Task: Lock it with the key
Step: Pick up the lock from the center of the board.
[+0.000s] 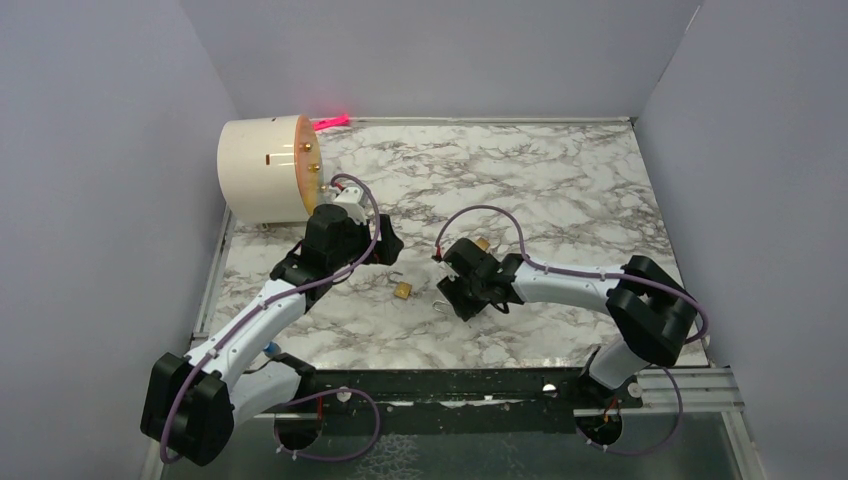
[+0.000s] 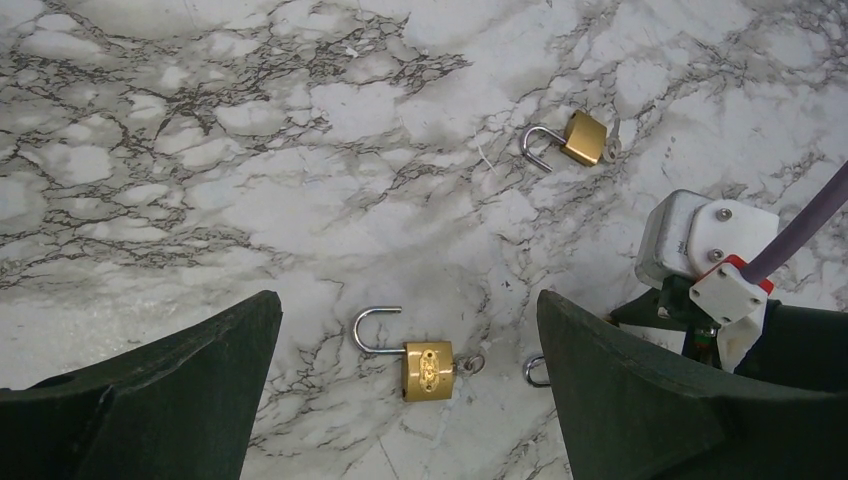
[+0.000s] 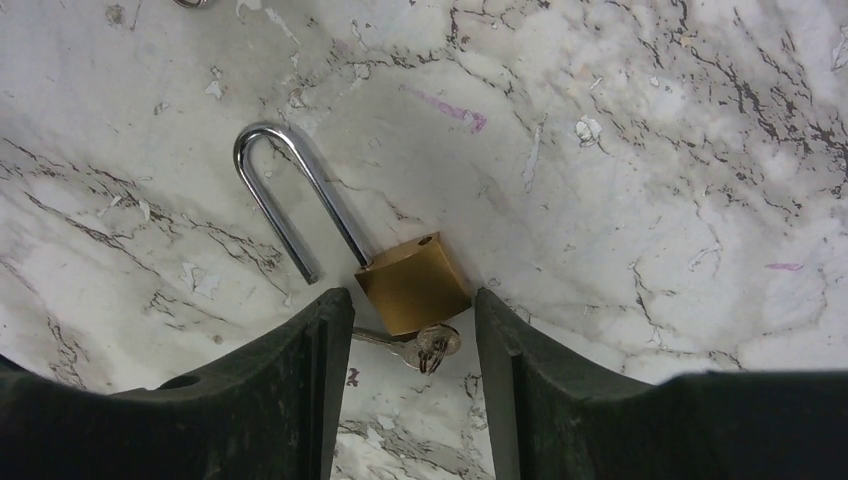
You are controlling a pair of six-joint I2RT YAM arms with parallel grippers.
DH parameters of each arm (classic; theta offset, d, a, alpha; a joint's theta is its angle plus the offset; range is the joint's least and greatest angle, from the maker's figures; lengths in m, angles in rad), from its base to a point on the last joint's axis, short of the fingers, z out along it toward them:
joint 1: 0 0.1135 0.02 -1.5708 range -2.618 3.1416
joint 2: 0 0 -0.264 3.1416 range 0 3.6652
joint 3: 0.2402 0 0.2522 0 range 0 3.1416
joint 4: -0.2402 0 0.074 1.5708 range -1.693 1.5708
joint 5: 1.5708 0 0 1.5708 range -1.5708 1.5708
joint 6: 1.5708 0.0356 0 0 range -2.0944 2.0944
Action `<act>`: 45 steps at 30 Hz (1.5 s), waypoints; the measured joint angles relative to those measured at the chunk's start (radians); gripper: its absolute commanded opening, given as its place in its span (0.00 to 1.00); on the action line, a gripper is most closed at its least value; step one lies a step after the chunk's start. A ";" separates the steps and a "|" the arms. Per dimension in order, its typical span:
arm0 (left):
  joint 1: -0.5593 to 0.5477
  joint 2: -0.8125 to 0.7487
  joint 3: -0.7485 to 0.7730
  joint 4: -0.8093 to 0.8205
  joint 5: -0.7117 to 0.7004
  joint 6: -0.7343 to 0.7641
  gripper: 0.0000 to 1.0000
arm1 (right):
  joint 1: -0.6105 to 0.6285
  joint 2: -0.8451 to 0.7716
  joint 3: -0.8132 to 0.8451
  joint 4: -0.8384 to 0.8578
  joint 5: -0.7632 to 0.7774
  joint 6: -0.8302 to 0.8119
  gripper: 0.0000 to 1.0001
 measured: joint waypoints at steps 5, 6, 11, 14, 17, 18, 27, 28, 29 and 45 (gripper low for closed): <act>0.000 -0.002 -0.006 0.000 0.000 -0.008 0.99 | 0.000 0.001 0.000 0.006 -0.008 0.002 0.13; 0.000 -0.002 -0.007 0.000 0.000 -0.009 0.99 | 0.000 0.001 0.000 0.008 -0.009 0.003 0.11; 0.000 -0.002 -0.018 0.005 0.001 -0.010 0.99 | -0.002 0.001 0.008 0.010 -0.010 0.010 0.01; 0.000 -0.006 -0.030 0.014 0.006 -0.010 0.99 | -0.002 0.001 0.011 0.006 -0.010 0.011 0.01; 0.000 -0.013 -0.047 0.033 0.034 -0.014 0.99 | -0.010 0.000 0.022 -0.004 -0.023 0.012 0.01; 0.000 -0.014 -0.054 0.052 0.054 -0.018 0.99 | -0.015 -0.003 0.028 -0.009 -0.035 0.012 0.01; 0.000 -0.011 -0.093 0.243 0.290 -0.051 0.91 | -0.194 -0.167 0.080 -0.026 -0.270 0.020 0.01; 0.000 -0.011 -0.094 0.275 0.330 -0.056 0.90 | -0.216 -0.184 0.087 -0.025 -0.300 0.021 0.01; 0.000 -0.009 -0.100 0.291 0.352 -0.060 0.89 | -0.241 -0.200 0.097 -0.026 -0.335 0.021 0.01; 0.000 0.030 -0.092 0.530 0.780 -0.060 0.84 | -0.410 -0.242 0.156 -0.076 -0.907 0.069 0.01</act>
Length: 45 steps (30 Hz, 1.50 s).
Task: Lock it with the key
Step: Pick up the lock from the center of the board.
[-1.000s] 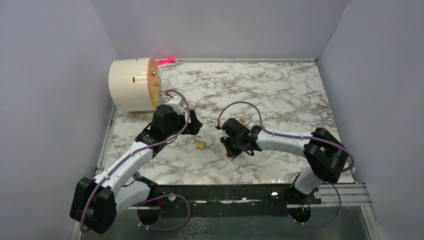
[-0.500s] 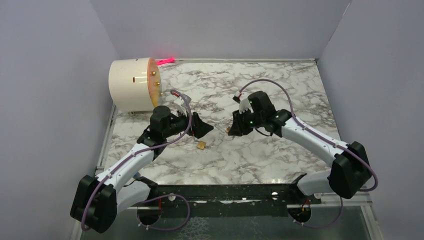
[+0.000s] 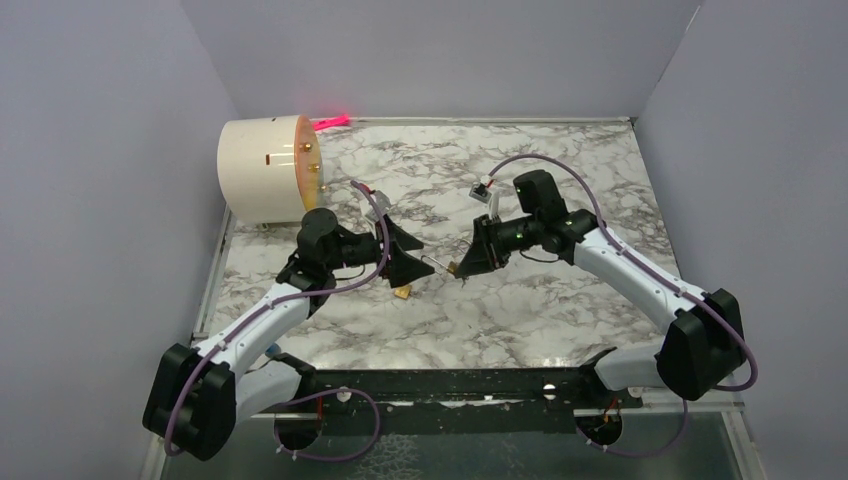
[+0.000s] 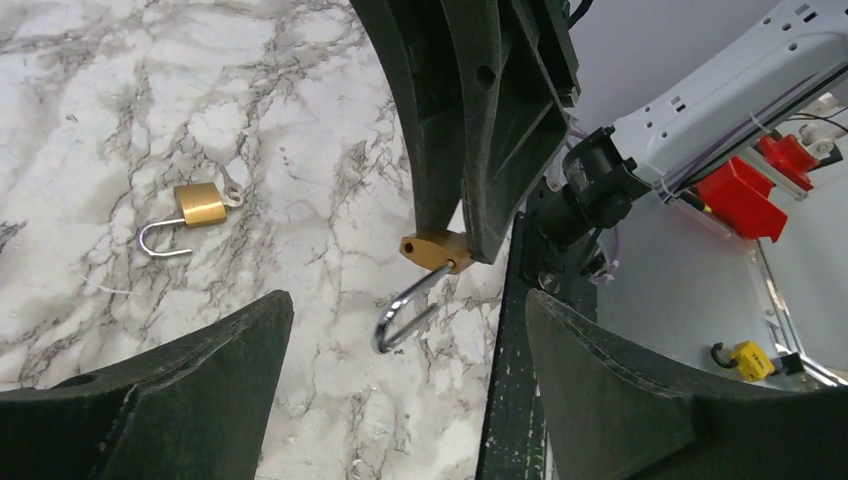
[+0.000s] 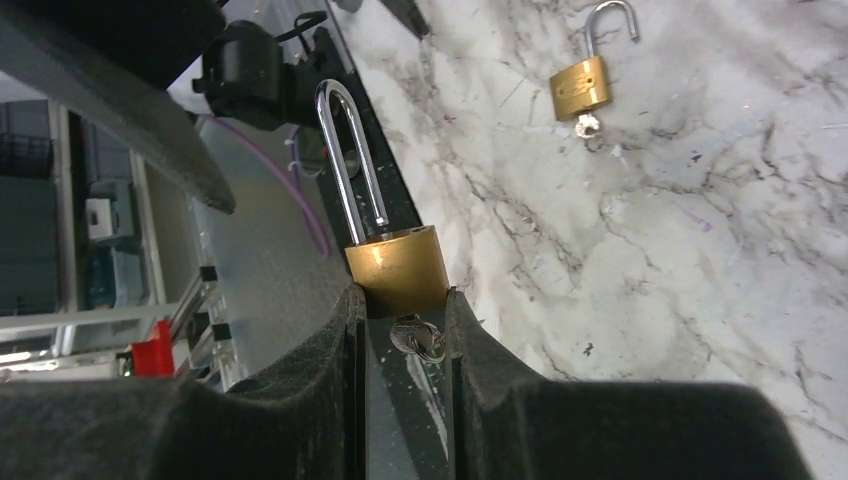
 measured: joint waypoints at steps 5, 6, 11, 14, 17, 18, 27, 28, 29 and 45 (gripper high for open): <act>0.000 0.016 0.013 0.010 0.018 0.025 0.68 | 0.000 -0.006 0.002 -0.017 -0.065 0.003 0.01; 0.000 0.030 0.021 0.010 0.031 0.027 0.66 | 0.000 -0.007 0.002 -0.017 -0.072 0.003 0.01; 0.000 0.064 0.045 0.011 0.100 0.032 0.50 | 0.000 -0.017 0.002 -0.024 -0.091 0.005 0.01; -0.002 0.079 0.055 0.015 0.150 0.029 0.34 | 0.000 -0.020 0.004 -0.024 -0.095 0.008 0.01; -0.002 0.085 0.055 0.016 0.185 0.026 0.00 | 0.000 -0.020 0.005 -0.027 -0.095 0.012 0.01; -0.002 0.087 0.055 0.016 0.197 0.025 0.00 | 0.000 -0.020 0.005 -0.030 -0.095 0.013 0.01; -0.002 0.129 0.060 0.036 0.277 0.025 0.00 | 0.000 -0.019 0.018 -0.077 -0.085 0.011 0.55; -0.002 0.140 0.069 0.036 0.286 0.026 0.00 | 0.000 -0.017 0.029 -0.093 -0.074 0.008 0.85; -0.002 0.151 0.079 0.038 0.296 0.027 0.00 | 0.000 -0.016 0.045 -0.109 -0.061 0.010 0.98; 0.040 0.203 0.233 0.200 0.266 -0.121 0.00 | -0.034 -0.291 0.126 0.171 0.257 -0.042 0.97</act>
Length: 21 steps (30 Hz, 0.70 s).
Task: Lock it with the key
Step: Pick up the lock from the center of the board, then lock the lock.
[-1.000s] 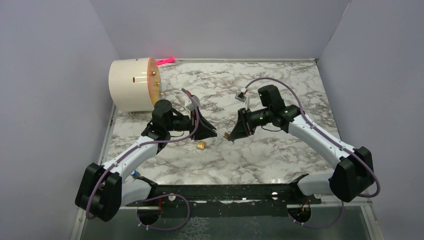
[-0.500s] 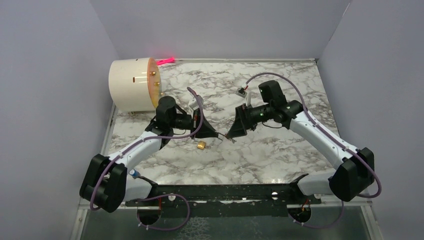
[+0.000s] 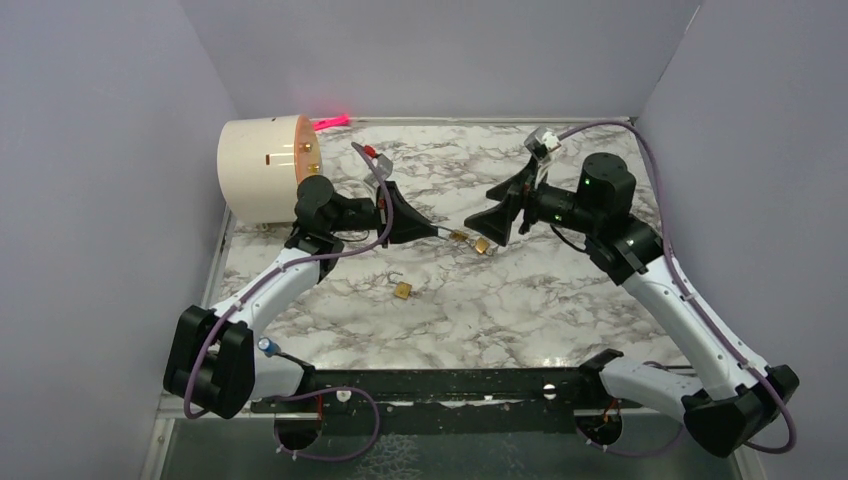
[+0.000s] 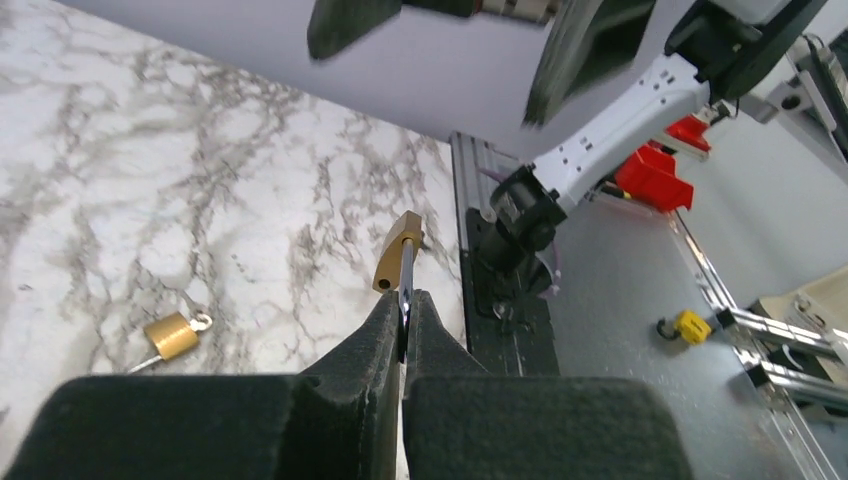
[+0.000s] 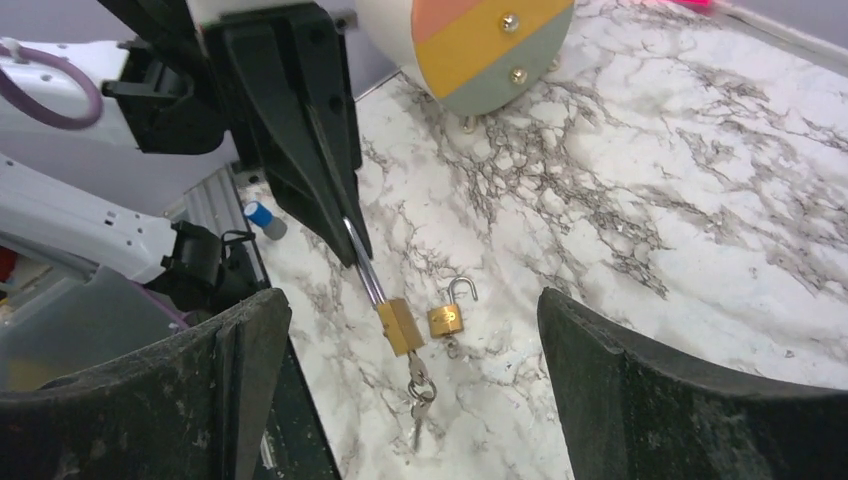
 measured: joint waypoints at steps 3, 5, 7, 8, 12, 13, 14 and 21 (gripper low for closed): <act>0.029 0.000 0.000 0.142 -0.047 -0.109 0.00 | -0.010 0.025 -0.057 0.088 -0.022 0.001 0.92; 0.050 0.001 0.000 0.237 -0.080 -0.179 0.00 | -0.022 0.062 -0.069 0.114 -0.053 0.000 0.88; 0.067 0.008 0.000 0.342 -0.113 -0.250 0.00 | -0.028 0.098 -0.068 0.154 -0.087 -0.001 0.87; 0.075 0.015 -0.001 0.400 -0.128 -0.284 0.00 | -0.029 0.114 -0.065 0.169 -0.104 -0.003 0.87; 0.094 0.060 -0.002 0.623 -0.178 -0.434 0.00 | -0.031 0.159 -0.051 0.248 -0.174 0.003 0.86; 0.095 0.071 -0.003 0.666 -0.185 -0.467 0.00 | -0.031 0.166 -0.047 0.271 -0.195 0.009 0.85; 0.095 0.077 -0.004 0.687 -0.189 -0.484 0.00 | -0.031 0.172 -0.037 0.288 -0.212 0.013 0.84; 0.096 0.074 -0.021 0.736 -0.216 -0.516 0.00 | -0.031 0.203 0.043 0.376 -0.291 0.018 0.78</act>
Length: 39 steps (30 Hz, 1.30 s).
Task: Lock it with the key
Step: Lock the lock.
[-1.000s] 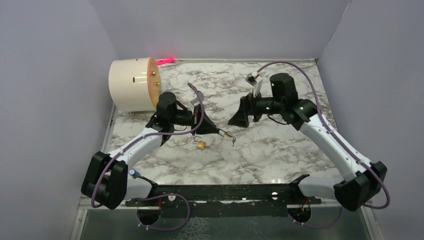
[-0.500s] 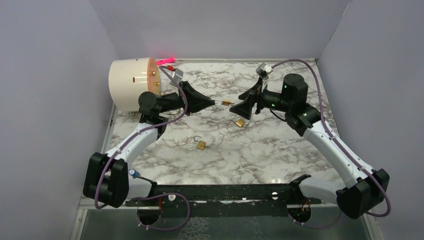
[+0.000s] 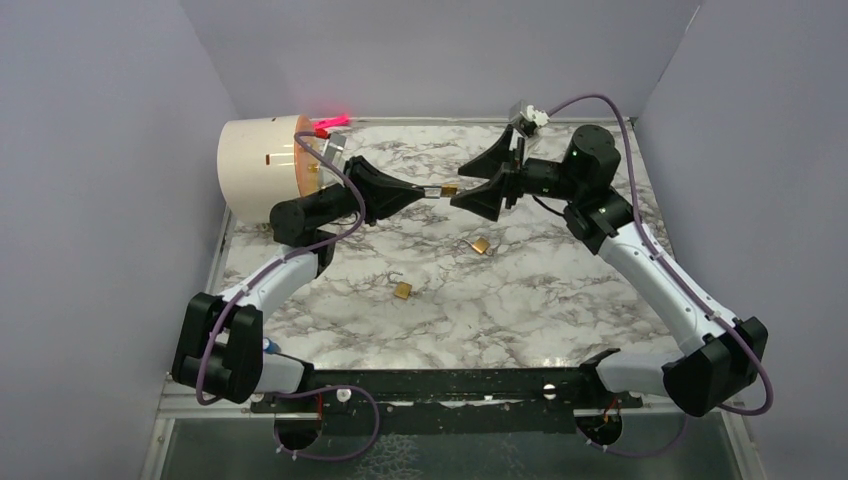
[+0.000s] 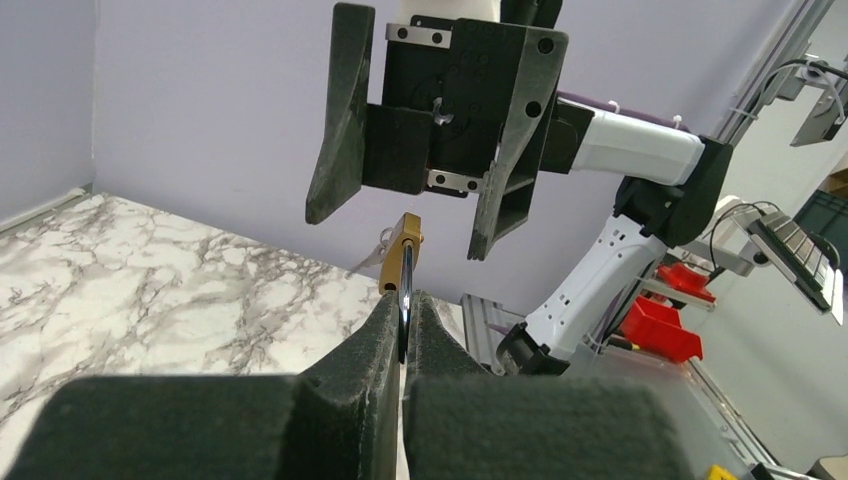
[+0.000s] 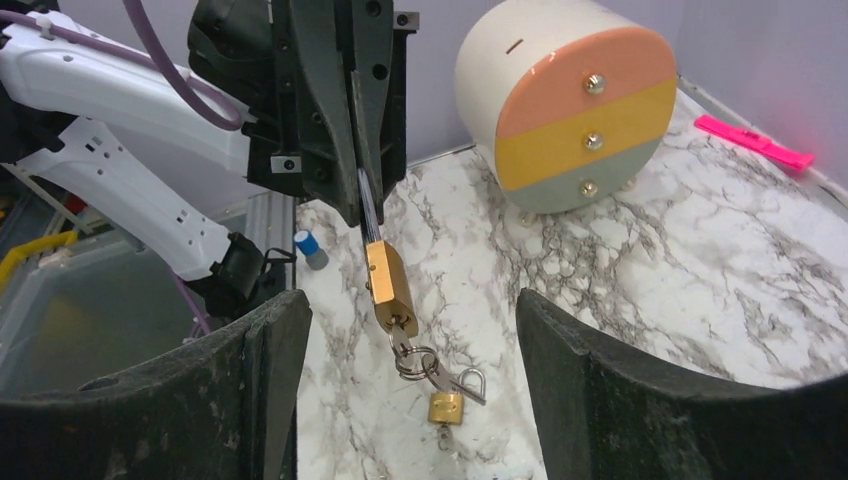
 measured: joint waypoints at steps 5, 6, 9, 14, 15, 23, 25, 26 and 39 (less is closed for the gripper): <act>0.000 -0.021 -0.010 -0.016 -0.014 0.011 0.00 | 0.000 0.047 0.061 0.008 -0.042 -0.003 0.70; 0.000 -0.024 -0.010 -0.016 -0.017 0.013 0.00 | 0.000 0.056 0.067 0.008 -0.048 -0.004 0.69; 0.000 -0.028 -0.011 -0.017 -0.026 0.016 0.00 | 0.000 0.075 0.070 0.007 -0.063 -0.003 0.65; 0.000 -0.031 -0.016 -0.021 -0.034 0.019 0.00 | 0.004 0.095 0.090 0.003 -0.080 -0.001 0.57; 0.000 -0.031 -0.016 -0.023 -0.034 0.019 0.00 | 0.006 0.095 0.092 0.003 -0.084 0.000 0.55; 0.000 -0.035 -0.048 -0.030 -0.035 0.025 0.00 | 0.025 0.101 0.100 -0.002 -0.110 0.009 0.34; 0.000 -0.036 -0.051 -0.032 -0.037 0.030 0.00 | 0.027 0.108 0.102 -0.003 -0.117 0.011 0.34; 0.000 -0.037 -0.052 -0.032 -0.037 0.031 0.00 | 0.027 0.111 0.102 -0.006 -0.120 0.013 0.34; 0.014 -0.052 -0.056 -0.039 -0.046 0.045 0.00 | 0.027 0.121 0.102 -0.039 -0.138 0.020 0.24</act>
